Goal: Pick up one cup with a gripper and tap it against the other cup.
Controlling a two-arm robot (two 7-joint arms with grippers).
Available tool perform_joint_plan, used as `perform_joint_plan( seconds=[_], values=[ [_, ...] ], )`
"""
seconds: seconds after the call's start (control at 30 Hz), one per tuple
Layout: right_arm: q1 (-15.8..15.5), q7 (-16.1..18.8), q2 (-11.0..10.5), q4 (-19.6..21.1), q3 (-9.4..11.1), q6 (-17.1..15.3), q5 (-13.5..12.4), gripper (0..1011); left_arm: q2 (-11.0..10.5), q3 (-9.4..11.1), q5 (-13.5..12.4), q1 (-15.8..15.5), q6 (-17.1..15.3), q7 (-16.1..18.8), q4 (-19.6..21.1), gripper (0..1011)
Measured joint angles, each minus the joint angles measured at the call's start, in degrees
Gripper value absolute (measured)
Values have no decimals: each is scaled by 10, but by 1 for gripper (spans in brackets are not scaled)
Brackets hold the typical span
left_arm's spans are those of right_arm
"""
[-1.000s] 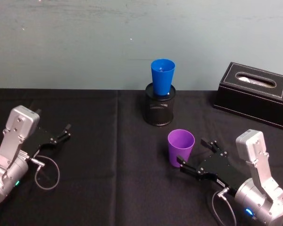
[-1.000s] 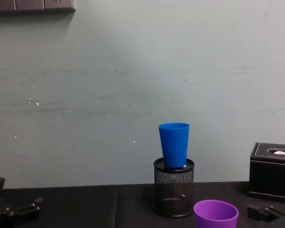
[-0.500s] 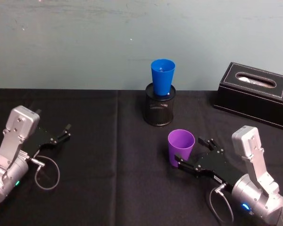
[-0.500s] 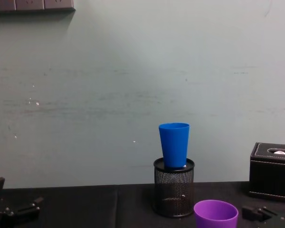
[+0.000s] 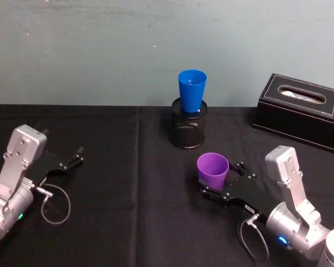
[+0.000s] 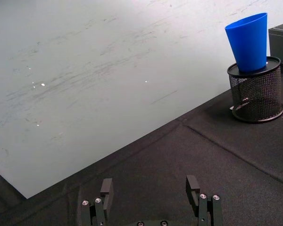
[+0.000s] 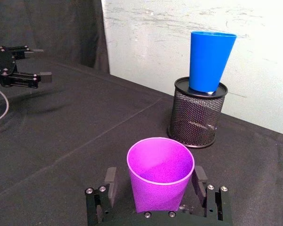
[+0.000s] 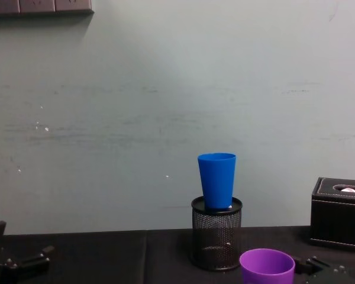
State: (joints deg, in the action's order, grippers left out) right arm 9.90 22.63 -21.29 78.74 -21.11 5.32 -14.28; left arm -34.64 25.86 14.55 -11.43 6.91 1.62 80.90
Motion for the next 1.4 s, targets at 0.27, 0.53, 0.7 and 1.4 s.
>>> perform_joint_plan(
  seconds=[0.27, 0.53, 0.7, 1.4],
  values=[
    [11, 5, 13, -14, 3, -3, 5, 1003, 0, 0, 0, 0, 0, 0, 0, 1011],
    [23, 7, 25, -31, 4, -5, 8, 1003, 0, 0, 0, 0, 0, 0, 0, 1011],
    [30, 11, 30, -43, 4, -4, 8, 1003, 0, 0, 0, 0, 0, 0, 0, 1011],
    [30, 11, 30, -43, 3, -3, 8, 892, 0, 0, 0, 0, 0, 0, 0, 1011]
  ],
)
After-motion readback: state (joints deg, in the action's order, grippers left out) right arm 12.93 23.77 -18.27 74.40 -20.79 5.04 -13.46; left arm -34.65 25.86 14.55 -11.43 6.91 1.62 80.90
